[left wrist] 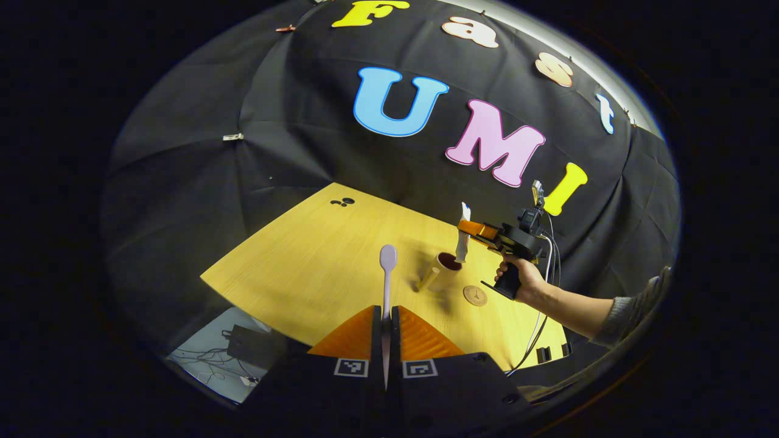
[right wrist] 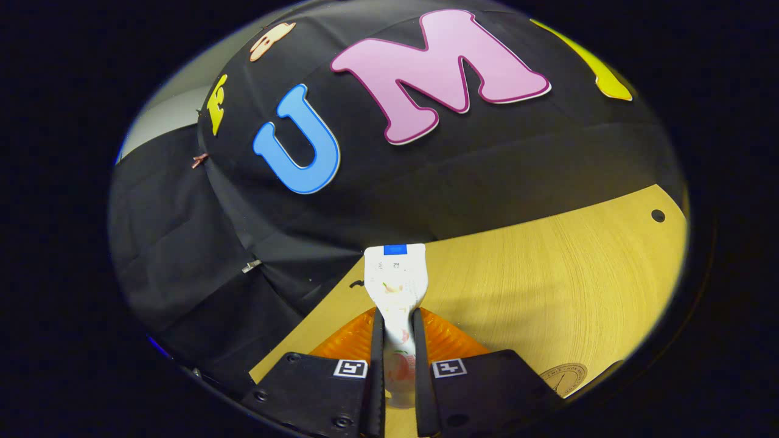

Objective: Put the toothbrush and toothpaste on the desktop into the cup, then pick up the cup and place it on the coaster on the desktop.

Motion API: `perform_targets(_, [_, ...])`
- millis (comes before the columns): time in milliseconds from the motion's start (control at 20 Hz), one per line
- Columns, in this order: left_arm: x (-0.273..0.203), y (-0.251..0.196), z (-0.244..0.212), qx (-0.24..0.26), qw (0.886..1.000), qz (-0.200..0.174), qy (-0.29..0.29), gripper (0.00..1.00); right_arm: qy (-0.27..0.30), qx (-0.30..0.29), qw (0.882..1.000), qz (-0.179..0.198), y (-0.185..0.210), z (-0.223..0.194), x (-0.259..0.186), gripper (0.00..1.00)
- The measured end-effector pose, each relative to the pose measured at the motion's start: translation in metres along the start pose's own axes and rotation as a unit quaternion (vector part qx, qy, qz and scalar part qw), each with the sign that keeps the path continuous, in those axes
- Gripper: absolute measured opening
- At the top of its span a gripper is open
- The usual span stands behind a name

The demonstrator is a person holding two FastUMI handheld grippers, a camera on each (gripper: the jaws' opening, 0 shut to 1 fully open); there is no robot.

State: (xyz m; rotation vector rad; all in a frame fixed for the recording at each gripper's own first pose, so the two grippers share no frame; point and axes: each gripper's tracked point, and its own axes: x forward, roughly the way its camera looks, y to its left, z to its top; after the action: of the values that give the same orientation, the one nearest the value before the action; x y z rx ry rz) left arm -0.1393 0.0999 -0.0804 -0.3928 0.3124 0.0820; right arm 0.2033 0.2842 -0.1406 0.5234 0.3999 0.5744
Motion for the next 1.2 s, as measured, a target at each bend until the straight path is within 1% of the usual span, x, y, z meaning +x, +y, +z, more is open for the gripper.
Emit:
perform_targets(200, [-0.005,0.007,-0.005,-0.006,1.000,0.010,0.003,0.06,0.015,-0.023,1.000,-0.013,-0.010,-0.018,0.015,0.24])
perform_targets(450, [-0.002,0.009,-0.006,-0.005,1.000,0.010,0.006,0.06,0.026,-0.044,0.998,-0.025,-0.018,-0.032,0.023,0.23])
perform_targets(700, [-0.001,0.010,-0.004,-0.003,1.000,0.012,0.008,0.06,0.043,-0.050,0.998,-0.025,-0.018,-0.044,0.022,0.27])
perform_targets(750, [-0.001,0.009,-0.005,-0.003,1.000,0.012,0.008,0.06,0.043,-0.051,0.998,-0.023,-0.016,-0.043,0.019,0.17])
perform_targets(800, [-0.001,0.008,-0.005,-0.002,1.000,0.011,0.008,0.06,0.040,-0.055,0.997,-0.024,-0.015,-0.042,0.017,0.15])
perform_targets(900, [-0.001,0.007,-0.005,-0.004,1.000,0.011,0.008,0.06,0.050,-0.063,0.996,-0.027,-0.015,-0.050,0.014,0.20])
perform_targets(950, [-0.001,0.004,-0.004,-0.004,1.000,0.010,0.007,0.06,0.059,-0.066,0.996,-0.027,-0.015,-0.055,0.011,0.39])
perform_targets(1000, [-0.001,0.001,-0.002,-0.004,1.000,0.008,0.005,0.06,0.068,-0.069,0.995,-0.027,-0.014,-0.061,0.008,0.25])
perform_targets(1050, [0.000,-0.002,-0.003,-0.003,1.000,0.007,0.003,0.06,0.074,-0.072,0.994,-0.028,-0.015,-0.066,0.004,0.27])
perform_targets(1100, [0.000,-0.005,0.000,-0.002,1.000,0.005,0.001,0.06,0.076,-0.073,0.994,-0.027,-0.014,-0.069,0.001,0.47])
perform_targets(1150, [0.000,-0.007,-0.001,-0.002,1.000,0.004,-0.001,0.06,0.079,-0.071,0.994,-0.024,-0.013,-0.070,-0.002,0.31])
perform_targets(1200, [0.000,-0.010,0.001,-0.001,1.000,0.002,-0.003,0.06,0.082,-0.070,0.994,-0.022,-0.011,-0.071,-0.007,0.49])
